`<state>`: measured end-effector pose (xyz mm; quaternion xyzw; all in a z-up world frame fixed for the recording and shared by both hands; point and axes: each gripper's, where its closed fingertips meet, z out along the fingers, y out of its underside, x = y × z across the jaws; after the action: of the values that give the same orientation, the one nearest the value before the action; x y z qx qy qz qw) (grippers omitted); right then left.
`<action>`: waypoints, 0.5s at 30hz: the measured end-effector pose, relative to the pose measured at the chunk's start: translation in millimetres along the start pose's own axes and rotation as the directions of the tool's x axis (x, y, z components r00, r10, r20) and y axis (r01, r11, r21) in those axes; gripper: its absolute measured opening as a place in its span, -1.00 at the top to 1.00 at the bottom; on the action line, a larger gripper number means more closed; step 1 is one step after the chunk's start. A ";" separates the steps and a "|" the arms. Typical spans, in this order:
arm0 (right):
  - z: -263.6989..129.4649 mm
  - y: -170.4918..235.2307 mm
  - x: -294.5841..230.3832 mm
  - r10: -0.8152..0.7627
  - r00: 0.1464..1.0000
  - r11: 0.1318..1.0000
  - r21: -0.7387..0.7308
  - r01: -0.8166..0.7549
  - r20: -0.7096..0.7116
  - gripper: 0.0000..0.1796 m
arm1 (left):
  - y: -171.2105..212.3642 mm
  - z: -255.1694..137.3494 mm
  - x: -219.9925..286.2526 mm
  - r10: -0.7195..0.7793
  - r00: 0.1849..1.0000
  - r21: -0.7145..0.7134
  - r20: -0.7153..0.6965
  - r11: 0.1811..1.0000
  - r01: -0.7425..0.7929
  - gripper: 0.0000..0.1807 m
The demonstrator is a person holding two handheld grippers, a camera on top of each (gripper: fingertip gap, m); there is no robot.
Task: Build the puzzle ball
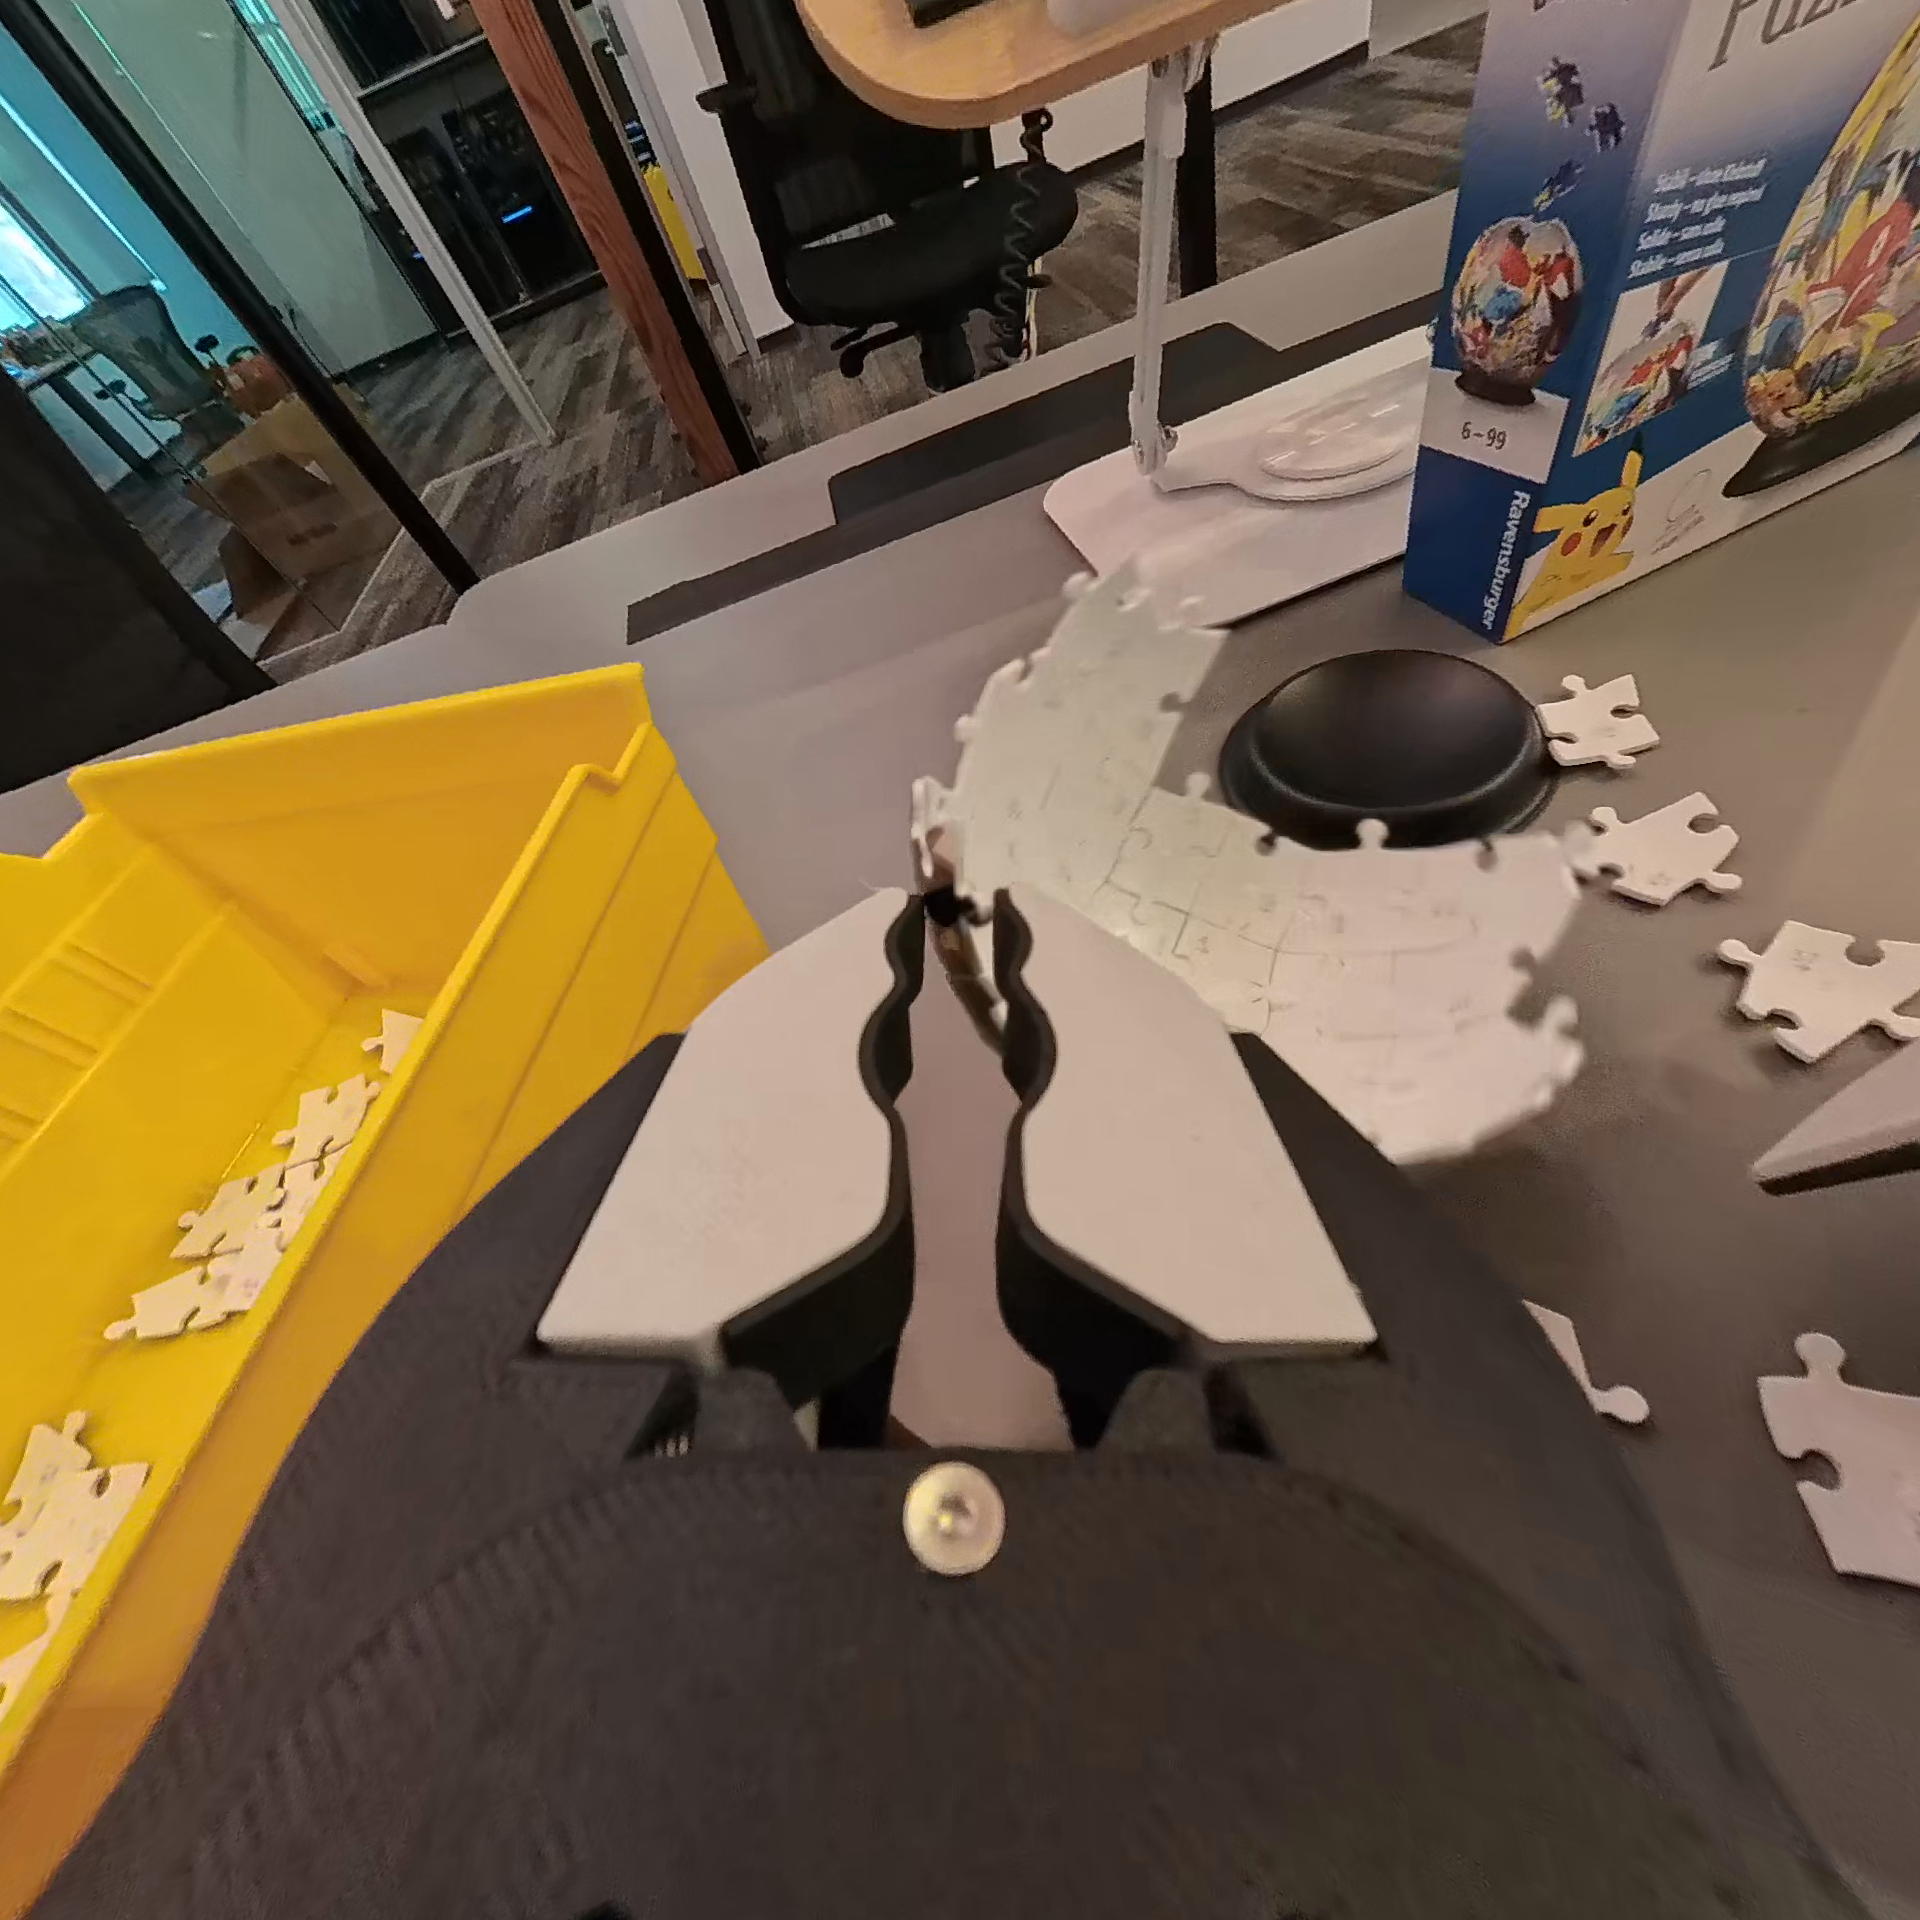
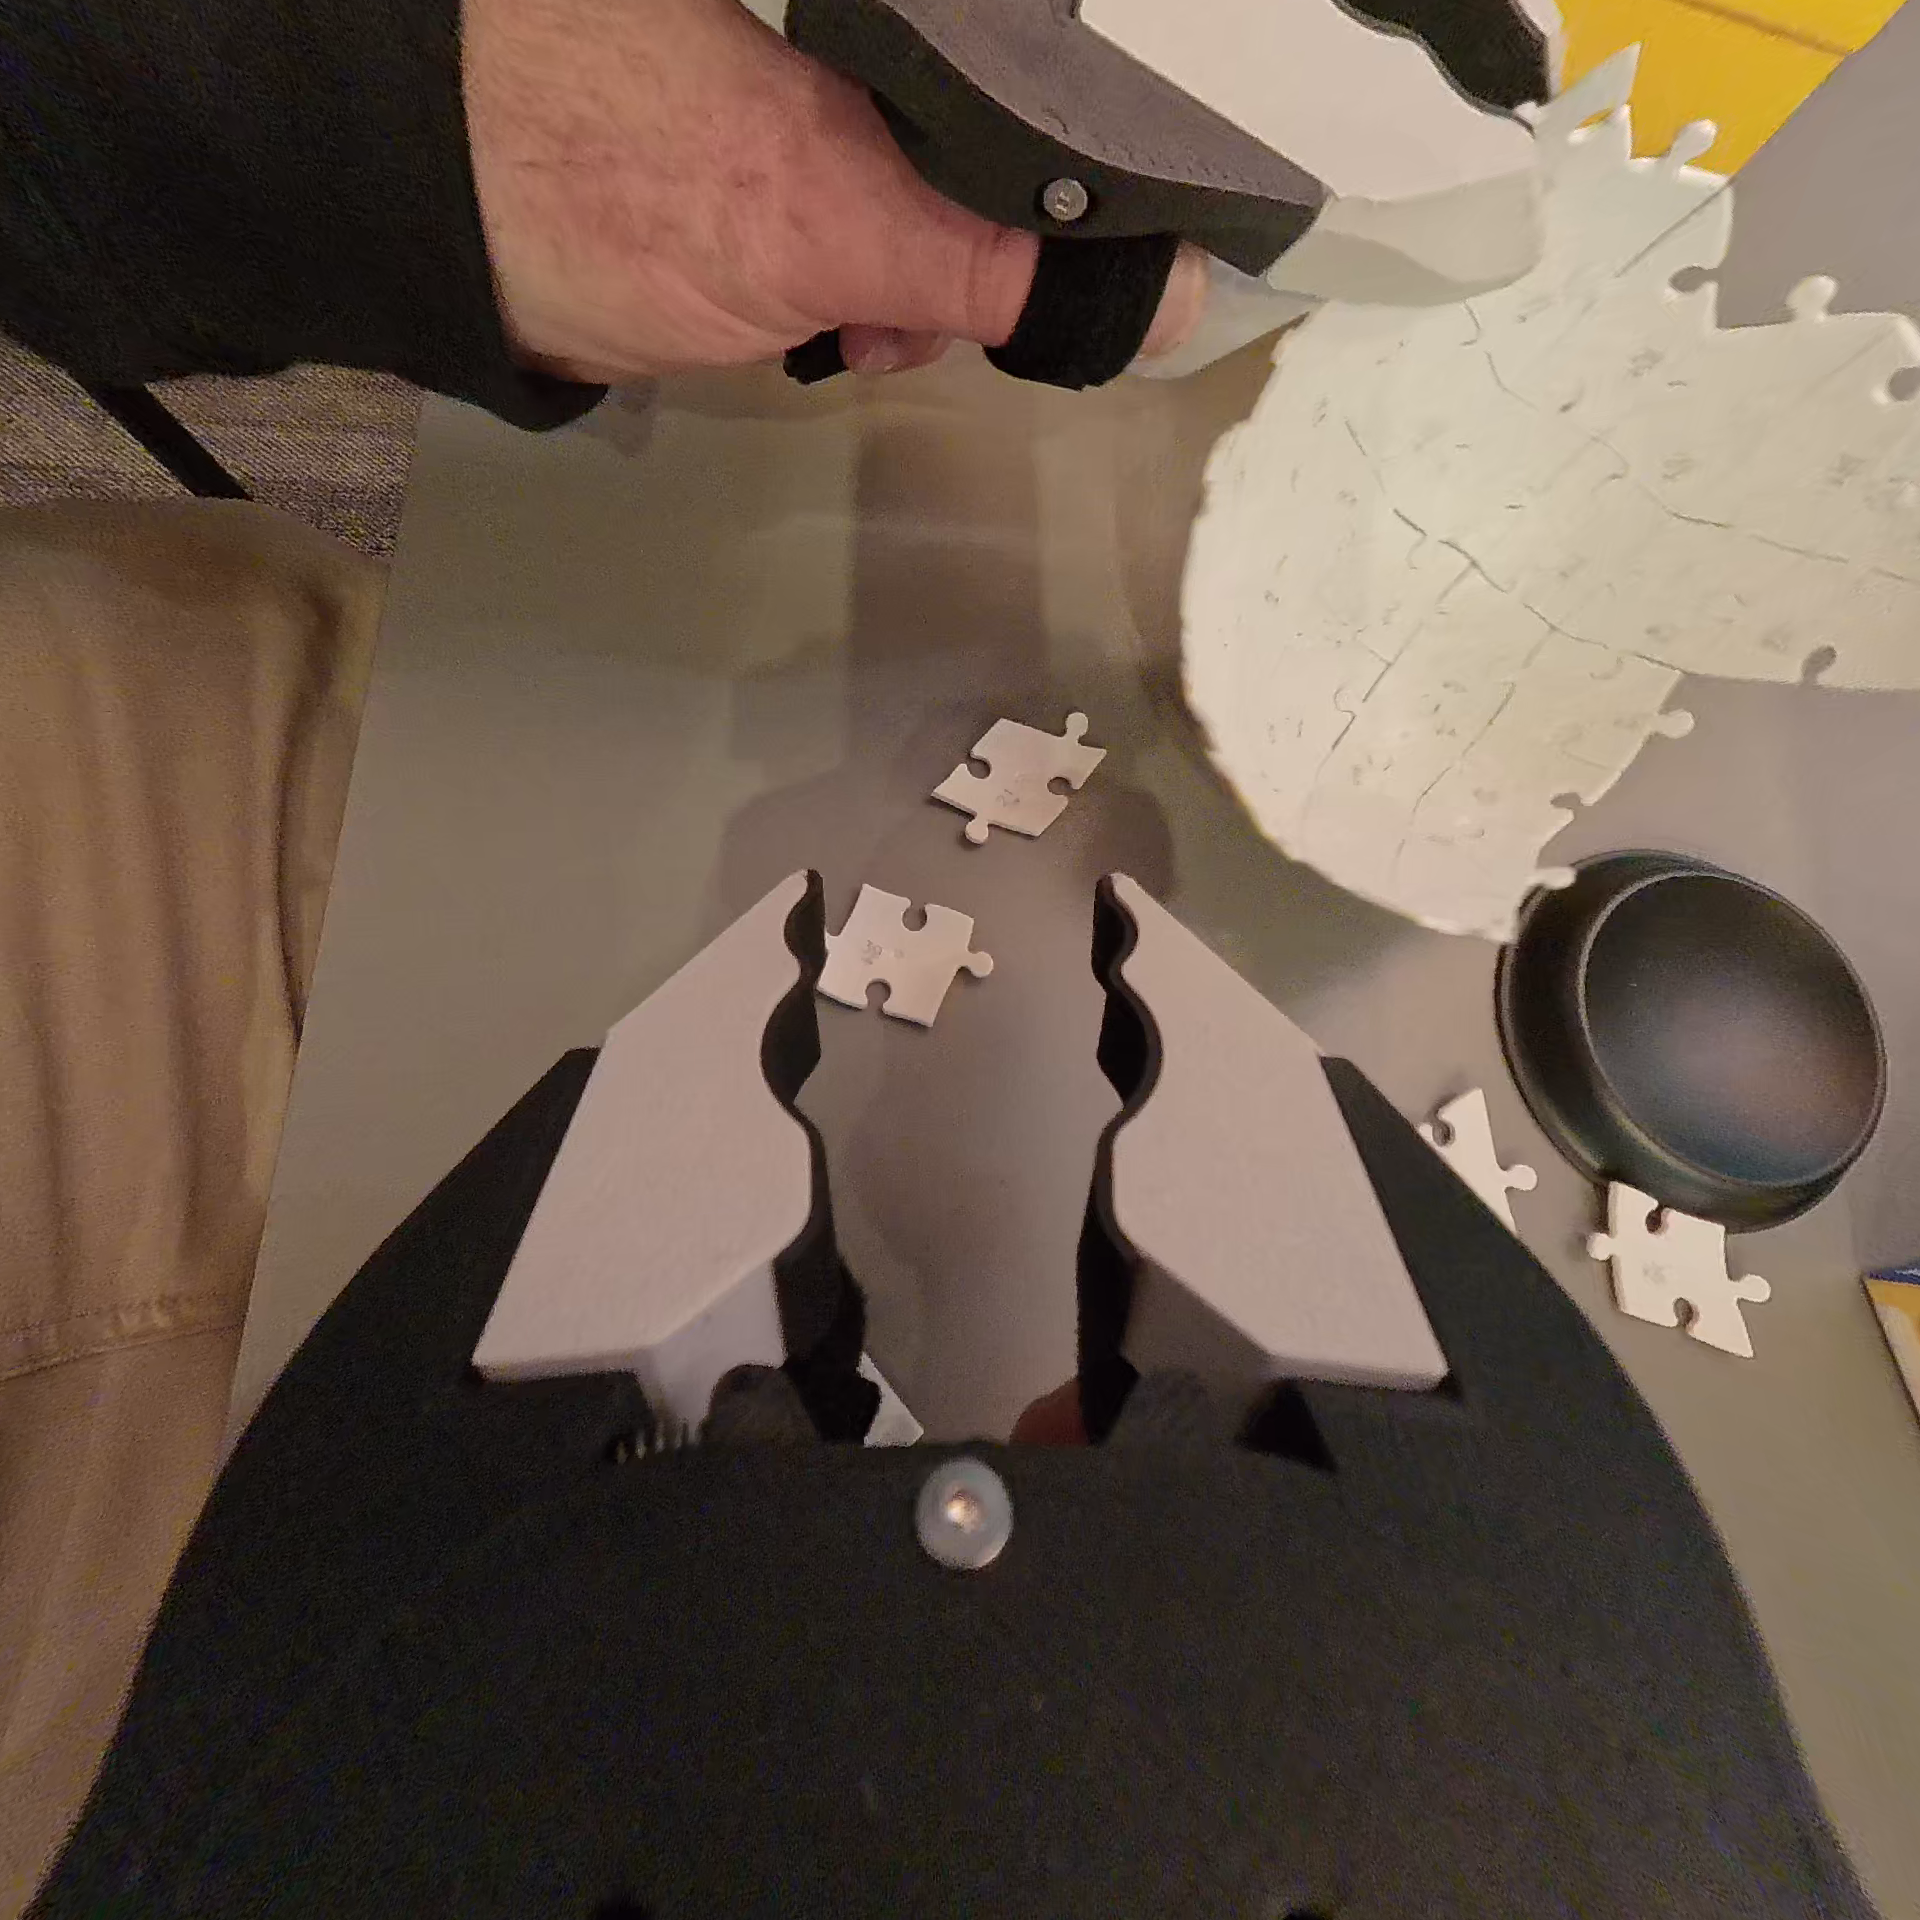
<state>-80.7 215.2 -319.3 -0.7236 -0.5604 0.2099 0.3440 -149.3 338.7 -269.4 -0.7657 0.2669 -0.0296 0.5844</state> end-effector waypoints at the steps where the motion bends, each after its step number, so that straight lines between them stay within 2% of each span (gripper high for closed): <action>1: -0.2 0.2 0.3 0.000 1.000 1.000 0.000 0.000 -0.002 0.43 | 0.8 -0.7 -0.2 0.002 1.000 -0.006 0.000 1.000 -0.002 0.86; 9: -5.1 -1.0 7.3 0.033 0.999 0.999 0.008 -0.033 -0.014 0.43 | 8.3 -3.1 2.9 -0.023 1.000 -0.045 -0.021 0.999 0.022 0.80; 15: -17.4 -2.7 29.1 0.224 0.975 0.974 0.032 -0.223 -0.017 0.40 | 13.2 -4.0 4.7 -0.048 0.998 -0.078 -0.039 0.996 0.045 0.75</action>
<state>-62.3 238.8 -303.1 -0.7789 -0.4687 0.2481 0.3349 -151.7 330.8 -281.4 -0.7930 0.2620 -0.0484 0.5479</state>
